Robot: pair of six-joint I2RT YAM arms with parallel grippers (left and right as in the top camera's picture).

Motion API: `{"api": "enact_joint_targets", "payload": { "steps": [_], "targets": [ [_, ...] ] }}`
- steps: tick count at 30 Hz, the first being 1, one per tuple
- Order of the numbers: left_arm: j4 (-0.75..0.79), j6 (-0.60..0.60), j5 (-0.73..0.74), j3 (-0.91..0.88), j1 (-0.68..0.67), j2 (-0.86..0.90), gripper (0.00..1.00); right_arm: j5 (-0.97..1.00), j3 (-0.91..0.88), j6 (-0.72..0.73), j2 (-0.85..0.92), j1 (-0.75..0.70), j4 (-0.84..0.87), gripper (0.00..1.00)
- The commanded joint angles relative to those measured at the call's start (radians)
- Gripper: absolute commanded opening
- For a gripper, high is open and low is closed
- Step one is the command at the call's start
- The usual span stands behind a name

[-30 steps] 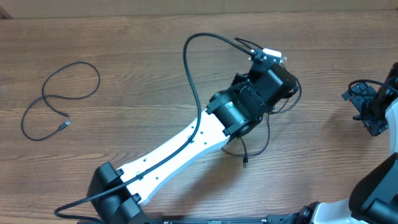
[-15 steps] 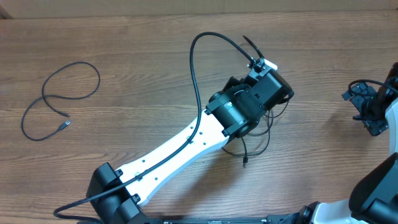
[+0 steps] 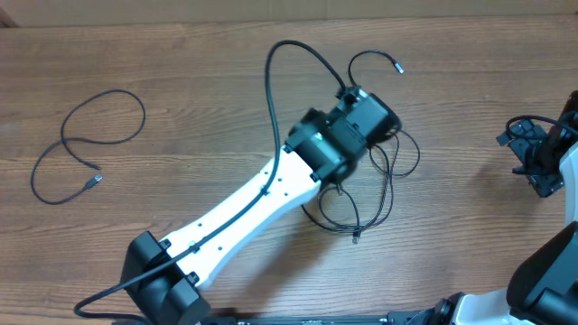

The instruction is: Untangle cables

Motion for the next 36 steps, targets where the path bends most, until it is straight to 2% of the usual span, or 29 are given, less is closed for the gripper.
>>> {"api": "enact_joint_targets", "payload": {
  "steps": [1, 4, 8, 11, 13, 17, 20, 24, 30, 32, 36],
  "targets": [
    [-0.002, -0.016, 0.248, 0.011, 0.040, 0.008, 0.43, 0.007, -0.002, 0.000, -0.005, -0.002, 0.004, 1.00],
    [0.010, -0.016, 0.381, 0.007, 0.058, 0.031, 0.52, 0.007, -0.002, 0.000, -0.005, -0.002, 0.004, 1.00],
    [0.022, -0.016, 0.425, 0.006, 0.062, 0.086, 0.63, 0.007, -0.002, 0.000, -0.005, -0.002, 0.004, 1.00],
    [0.030, -0.015, 0.425, 0.006, 0.060, 0.139, 0.65, 0.007, -0.002, 0.000, -0.005, -0.002, 0.004, 1.00],
    [0.040, -0.010, 0.425, 0.006, 0.060, 0.174, 0.71, 0.007, -0.002, 0.000, -0.005, -0.002, 0.004, 1.00],
    [0.093, 0.057, 0.424, 0.006, 0.060, 0.246, 0.71, 0.007, -0.002, 0.000, -0.005, -0.002, 0.004, 1.00],
    [0.156, 0.092, 0.424, 0.006, 0.060, 0.291, 0.67, 0.007, -0.002, 0.000, -0.005, -0.002, 0.004, 1.00],
    [0.251, 0.123, 0.424, 0.006, 0.061, 0.354, 0.56, 0.007, -0.002, 0.000, -0.005, -0.002, 0.004, 1.00],
    [0.351, 0.127, 0.424, 0.007, 0.064, 0.454, 0.56, 0.007, -0.002, 0.000, -0.005, -0.002, 0.004, 1.00],
    [0.367, 0.128, 0.424, 0.007, 0.066, 0.499, 0.50, 0.007, -0.002, 0.000, -0.005, -0.002, 0.004, 1.00],
    [0.367, 0.127, 0.420, 0.006, 0.069, 0.525, 0.23, 0.007, -0.002, 0.000, -0.005, -0.002, 0.004, 1.00]
  ]
}}
